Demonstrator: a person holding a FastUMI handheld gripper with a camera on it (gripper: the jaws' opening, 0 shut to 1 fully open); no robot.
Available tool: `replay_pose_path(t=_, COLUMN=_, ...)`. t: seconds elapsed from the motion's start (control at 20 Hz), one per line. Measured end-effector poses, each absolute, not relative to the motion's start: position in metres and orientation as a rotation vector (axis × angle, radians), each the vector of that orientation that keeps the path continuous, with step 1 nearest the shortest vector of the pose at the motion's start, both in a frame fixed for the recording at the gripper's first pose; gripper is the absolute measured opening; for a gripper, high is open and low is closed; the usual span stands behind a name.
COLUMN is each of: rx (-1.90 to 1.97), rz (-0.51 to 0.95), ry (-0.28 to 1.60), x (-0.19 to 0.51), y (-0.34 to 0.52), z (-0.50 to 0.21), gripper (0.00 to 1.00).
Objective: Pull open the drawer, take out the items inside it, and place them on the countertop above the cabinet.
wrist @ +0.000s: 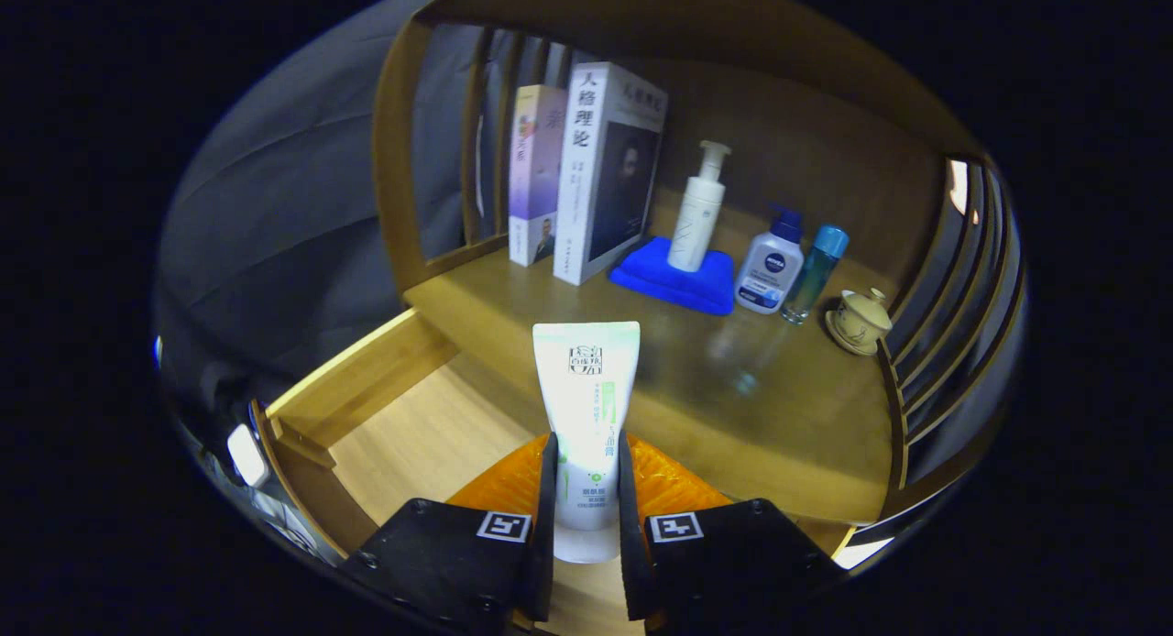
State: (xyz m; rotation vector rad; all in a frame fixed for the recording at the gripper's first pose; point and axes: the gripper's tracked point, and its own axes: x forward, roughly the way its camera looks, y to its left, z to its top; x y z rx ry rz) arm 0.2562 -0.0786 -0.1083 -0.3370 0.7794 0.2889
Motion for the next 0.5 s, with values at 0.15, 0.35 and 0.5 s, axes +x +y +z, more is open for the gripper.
replay_pose_path(t=0.15, rx=-0.345, rz=0.218, ry=0.779, x=0.285, y=-0.089, z=-0.101, gripper=0.33)
replay_pose_path(t=0.35, rx=-0.251, rz=0.177, ry=0.807, x=0.31, y=-0.081, z=-0.105, gripper=0.33)
replay_pose_path(t=0.5, rx=-0.261, rz=0.125, ry=0.794, x=0.329, y=-0.086, z=-0.11, gripper=0.33)
